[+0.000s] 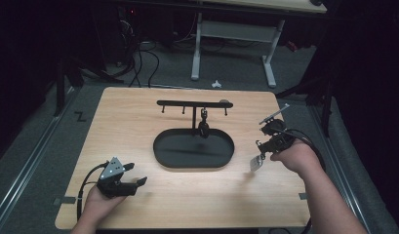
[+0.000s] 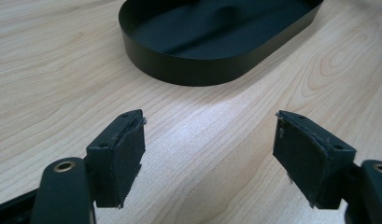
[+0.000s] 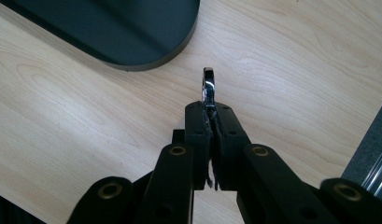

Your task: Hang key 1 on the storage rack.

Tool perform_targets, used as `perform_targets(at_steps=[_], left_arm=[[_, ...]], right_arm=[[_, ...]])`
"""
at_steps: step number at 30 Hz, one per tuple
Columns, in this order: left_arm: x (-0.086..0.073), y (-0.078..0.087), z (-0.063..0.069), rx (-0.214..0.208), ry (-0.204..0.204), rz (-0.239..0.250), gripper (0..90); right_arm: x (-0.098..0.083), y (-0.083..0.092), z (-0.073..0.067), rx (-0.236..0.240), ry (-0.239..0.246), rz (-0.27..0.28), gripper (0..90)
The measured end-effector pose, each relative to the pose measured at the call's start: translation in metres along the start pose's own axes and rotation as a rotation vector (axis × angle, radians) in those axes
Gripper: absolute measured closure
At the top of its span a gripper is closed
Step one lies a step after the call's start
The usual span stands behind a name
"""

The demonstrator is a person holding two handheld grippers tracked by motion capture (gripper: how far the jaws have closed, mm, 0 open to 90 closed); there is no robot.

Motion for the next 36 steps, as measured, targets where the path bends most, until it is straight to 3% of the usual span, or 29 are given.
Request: perform_targets(at_steps=[6,23,36], left_arm=[[0.000,0.004,0.000,0.023,-0.008,0.011,24.9],[-0.003,0.008,-0.002,0.055,-0.013,0.017,23.0],[-0.005,0.012,-0.003,0.071,-0.013,0.024,21.5]], right_arm=[[0.009,0.007,-0.002,0.014,-0.008,0.020,86.3],[0.034,0.019,-0.015,0.020,0.027,0.043,86.3],[0.051,0.019,-0.025,0.029,0.058,0.060,86.3]])
Point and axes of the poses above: each handheld gripper's, and its own axes: y roughly backward along the jaws, x roughly out of its top, z roughly to its right, the point moved 2 cm from there along -y, roughly forward along the jaws, and after that the axes turned 2 degrees about -y, right-handed, at the moved point
